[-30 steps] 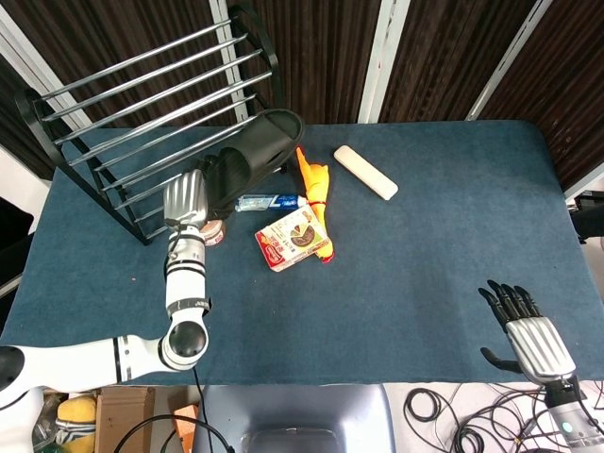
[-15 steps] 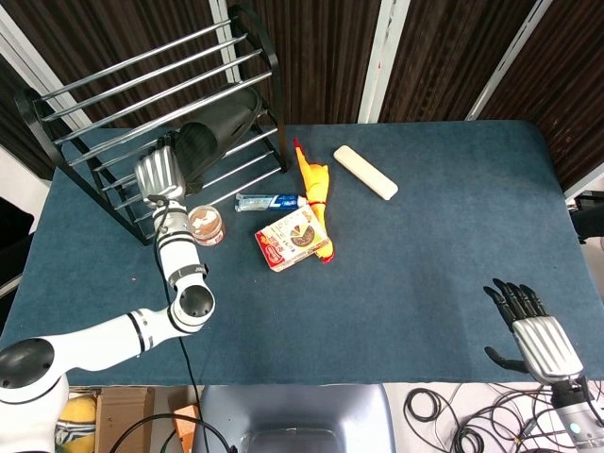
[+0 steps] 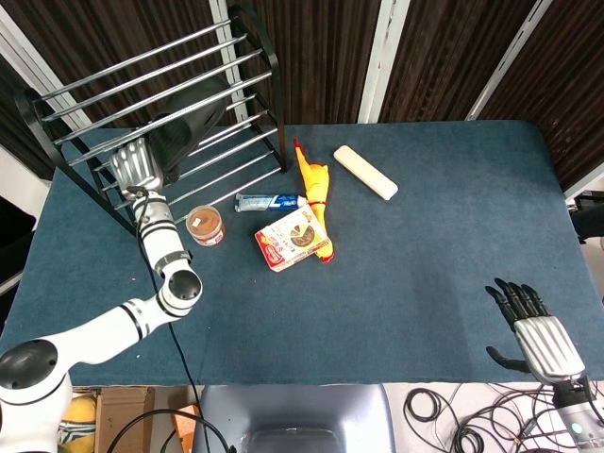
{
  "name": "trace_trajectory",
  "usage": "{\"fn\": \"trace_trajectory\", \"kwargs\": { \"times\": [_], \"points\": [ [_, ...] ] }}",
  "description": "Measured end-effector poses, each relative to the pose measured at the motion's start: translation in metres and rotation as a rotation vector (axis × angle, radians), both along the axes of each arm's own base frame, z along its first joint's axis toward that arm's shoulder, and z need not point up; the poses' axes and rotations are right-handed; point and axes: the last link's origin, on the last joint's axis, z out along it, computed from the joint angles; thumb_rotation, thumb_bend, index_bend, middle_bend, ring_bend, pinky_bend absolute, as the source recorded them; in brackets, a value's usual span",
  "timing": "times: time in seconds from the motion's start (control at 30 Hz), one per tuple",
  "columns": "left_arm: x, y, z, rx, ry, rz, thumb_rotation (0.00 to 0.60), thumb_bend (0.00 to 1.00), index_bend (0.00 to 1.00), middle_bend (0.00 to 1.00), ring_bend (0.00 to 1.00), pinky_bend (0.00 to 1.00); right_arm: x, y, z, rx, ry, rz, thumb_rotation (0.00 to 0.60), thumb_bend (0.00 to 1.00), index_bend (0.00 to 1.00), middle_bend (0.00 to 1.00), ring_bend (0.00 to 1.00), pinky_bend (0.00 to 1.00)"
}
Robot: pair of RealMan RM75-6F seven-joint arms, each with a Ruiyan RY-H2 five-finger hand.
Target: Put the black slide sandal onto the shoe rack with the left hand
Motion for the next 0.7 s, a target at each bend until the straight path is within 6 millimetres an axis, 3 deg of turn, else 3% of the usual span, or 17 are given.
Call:
{"fn": "trace_trajectory", "kwargs": {
  "times": [0.2,0.43,0.67,0.7],
  "points": [
    [-0.009,0.002,-0.001,-0.024,-0.017,0.014,0.6,0.34,0.22,0.54,0.54,0.58,0.0,0.0,-0.002,0.006,0.004,0.0,0.6,0.18,0.0,0.0,0.0,0.06],
    [-0.016,0.003,-0.001,-0.047,-0.027,0.037,0.542,0.3,0.1,0.2,0.18,0.35,0.0,-0.001,-0.001,0.002,0.003,-0.002,0.6,0.18,0.0,0.0,0.0,0.07],
    [-0.018,0.003,0.0,-0.081,-0.03,0.064,0.466,0.28,0.07,0.15,0.12,0.31,0.0,-0.001,-0.001,0.001,0.004,-0.004,0.6,0.18,0.0,0.0,0.0,0.07],
    [-0.018,0.003,0.0,-0.081,-0.031,0.06,0.43,0.28,0.06,0.15,0.11,0.3,0.0,-0.001,-0.001,0.001,0.004,-0.004,0.6,0.18,0.0,0.0,0.0,0.07]
  ]
}}
